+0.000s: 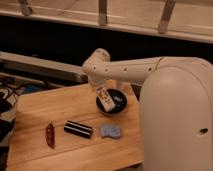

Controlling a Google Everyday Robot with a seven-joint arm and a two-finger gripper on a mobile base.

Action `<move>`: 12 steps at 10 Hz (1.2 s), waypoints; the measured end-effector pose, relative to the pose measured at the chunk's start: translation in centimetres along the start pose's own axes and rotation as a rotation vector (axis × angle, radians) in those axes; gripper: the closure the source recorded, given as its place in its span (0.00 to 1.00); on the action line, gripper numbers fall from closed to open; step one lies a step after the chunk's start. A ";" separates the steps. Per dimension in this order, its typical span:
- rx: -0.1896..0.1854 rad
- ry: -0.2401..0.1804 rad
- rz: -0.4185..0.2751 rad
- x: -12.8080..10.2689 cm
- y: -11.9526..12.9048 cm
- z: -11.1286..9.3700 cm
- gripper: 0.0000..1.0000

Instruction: Place the bottle in the ceramic bowl

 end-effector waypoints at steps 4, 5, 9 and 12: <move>-0.023 0.004 0.149 -1.8 -5.7 0.3 1.00; -0.026 0.006 0.199 -1.3 -6.9 0.4 1.00; -0.064 0.017 0.286 1.1 -8.1 1.8 1.00; -0.094 0.029 0.296 2.0 -7.7 3.1 0.93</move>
